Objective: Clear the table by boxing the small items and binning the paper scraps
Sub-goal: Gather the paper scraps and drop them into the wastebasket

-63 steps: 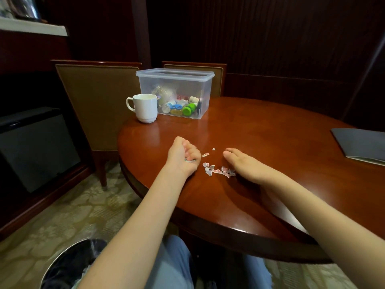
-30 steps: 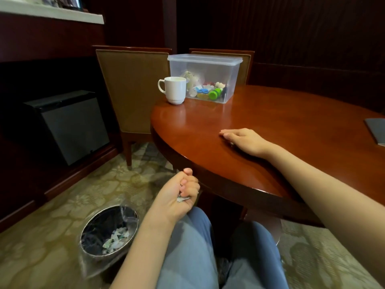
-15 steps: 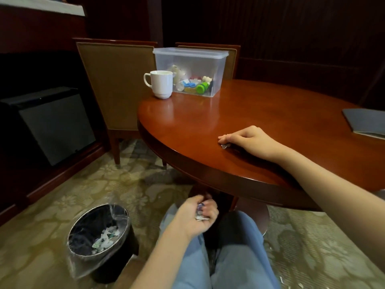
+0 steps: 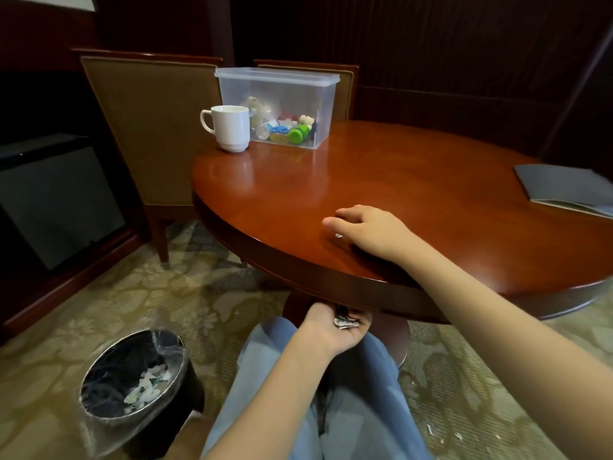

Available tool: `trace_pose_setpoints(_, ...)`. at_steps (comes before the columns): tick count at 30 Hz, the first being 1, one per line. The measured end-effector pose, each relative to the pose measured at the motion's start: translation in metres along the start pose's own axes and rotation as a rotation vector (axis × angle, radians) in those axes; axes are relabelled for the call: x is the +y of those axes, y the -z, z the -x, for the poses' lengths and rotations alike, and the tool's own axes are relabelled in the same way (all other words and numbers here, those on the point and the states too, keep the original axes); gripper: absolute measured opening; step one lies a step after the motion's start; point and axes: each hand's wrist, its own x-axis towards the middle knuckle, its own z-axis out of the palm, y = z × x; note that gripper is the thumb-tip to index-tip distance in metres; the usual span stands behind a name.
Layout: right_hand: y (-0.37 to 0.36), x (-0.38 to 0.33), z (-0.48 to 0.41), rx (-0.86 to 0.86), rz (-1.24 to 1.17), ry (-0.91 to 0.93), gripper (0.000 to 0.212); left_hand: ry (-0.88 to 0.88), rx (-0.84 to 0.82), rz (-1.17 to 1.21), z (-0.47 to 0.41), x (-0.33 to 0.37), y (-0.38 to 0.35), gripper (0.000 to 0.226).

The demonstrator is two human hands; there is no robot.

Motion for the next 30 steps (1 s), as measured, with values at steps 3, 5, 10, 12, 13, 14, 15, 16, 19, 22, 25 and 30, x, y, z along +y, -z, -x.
trace_pose_setpoints(3,-0.005,-0.007,0.000,0.059,0.016,0.010,0.054,-0.035,0.018,0.007,-0.001,0.001,-0.001,0.034)
trace_pose_setpoints(5,-0.004,-0.005,0.005,0.078,-0.028,0.057,0.045,-0.036,0.023,0.008,0.000,0.002,-0.002,0.031)
trace_pose_setpoints(10,0.000,-0.001,0.022,0.088,-0.101,0.103,0.033,-0.015,0.027,0.032,0.005,-0.003,-0.006,0.035)
trace_pose_setpoints(12,-0.001,0.000,0.028,0.100,-0.085,0.116,0.032,0.001,0.028,0.025,0.006,-0.007,-0.006,0.035)
trace_pose_setpoints(13,-0.002,0.000,0.032,0.104,-0.079,0.126,0.032,0.006,0.020,0.016,0.006,-0.008,-0.006,0.034)
trace_pose_setpoints(14,-0.002,0.000,0.035,0.106,-0.074,0.136,0.032,0.015,0.018,0.013,0.006,-0.008,-0.005,0.032)
trace_pose_setpoints(15,-0.003,0.000,0.039,0.111,-0.066,0.147,0.032,0.023,0.013,0.007,0.007,-0.008,-0.005,0.032)
trace_pose_setpoints(16,-0.004,-0.001,0.042,0.116,-0.056,0.160,0.033,0.025,0.011,0.001,0.007,-0.007,-0.004,0.031)
trace_pose_setpoints(19,-0.005,-0.001,0.049,0.143,-0.060,0.180,0.031,0.015,0.007,-0.016,0.011,-0.004,-0.004,0.029)
trace_pose_setpoints(22,-0.003,-0.001,0.049,0.225,-0.134,0.170,0.025,0.011,0.021,-0.008,0.012,-0.003,-0.003,0.034)
trace_pose_setpoints(25,-0.003,-0.008,0.040,0.264,-0.151,0.130,0.027,0.032,0.013,0.003,0.013,-0.002,-0.002,0.038)
trace_pose_setpoints(30,-0.019,-0.013,0.033,0.214,-0.001,0.141,0.035,0.050,-0.012,-0.019,0.024,-0.007,-0.005,0.031)
